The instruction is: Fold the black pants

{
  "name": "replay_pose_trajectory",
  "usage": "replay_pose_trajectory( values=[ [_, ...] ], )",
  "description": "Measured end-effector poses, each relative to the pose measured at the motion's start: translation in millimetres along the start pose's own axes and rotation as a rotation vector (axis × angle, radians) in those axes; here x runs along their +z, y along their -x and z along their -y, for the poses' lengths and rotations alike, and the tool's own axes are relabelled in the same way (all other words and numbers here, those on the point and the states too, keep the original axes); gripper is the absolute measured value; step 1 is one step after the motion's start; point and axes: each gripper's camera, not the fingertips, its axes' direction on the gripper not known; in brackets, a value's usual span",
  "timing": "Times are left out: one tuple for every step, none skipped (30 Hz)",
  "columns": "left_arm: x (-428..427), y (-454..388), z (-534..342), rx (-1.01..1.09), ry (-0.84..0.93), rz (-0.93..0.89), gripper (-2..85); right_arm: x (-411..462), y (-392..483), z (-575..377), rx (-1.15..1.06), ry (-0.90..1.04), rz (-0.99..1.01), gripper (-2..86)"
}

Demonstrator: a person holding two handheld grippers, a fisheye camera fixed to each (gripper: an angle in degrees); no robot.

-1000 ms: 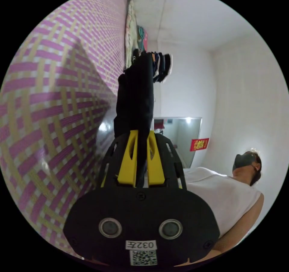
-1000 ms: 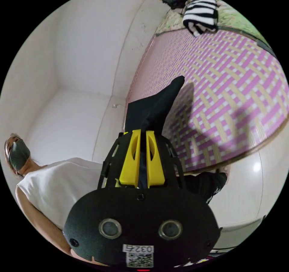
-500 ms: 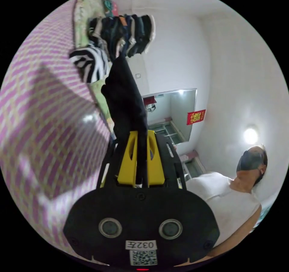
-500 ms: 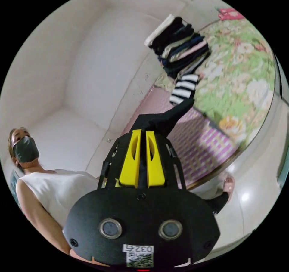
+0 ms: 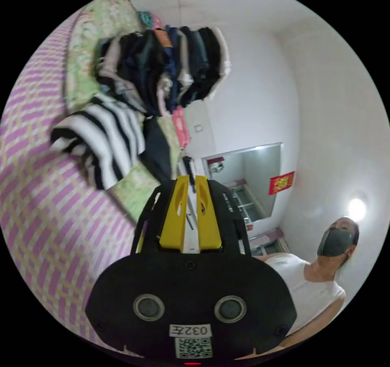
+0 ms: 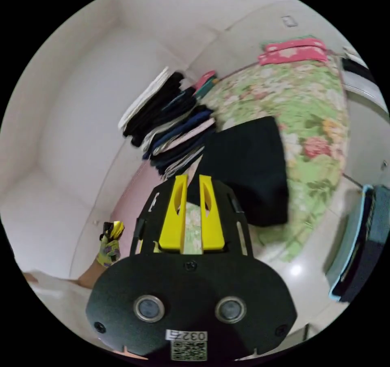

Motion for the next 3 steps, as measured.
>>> replay_pose_trajectory(
  values=[
    [-11.0,8.3,-14.4,-0.025,-0.008,0.013,-1.2,22.1,6.4,-0.8,-0.035,0.042,0.016,5.9],
    [-32.0,23.3,-43.3,-0.077,-0.033,0.005,-1.5,71.9,21.0,-1.0,-0.1,0.141,0.035,6.2],
    [-50.7,33.3,-71.2,-0.12,-0.059,-0.015,-1.6,121.6,34.8,0.5,-0.151,0.231,0.06,6.7]
  ],
)
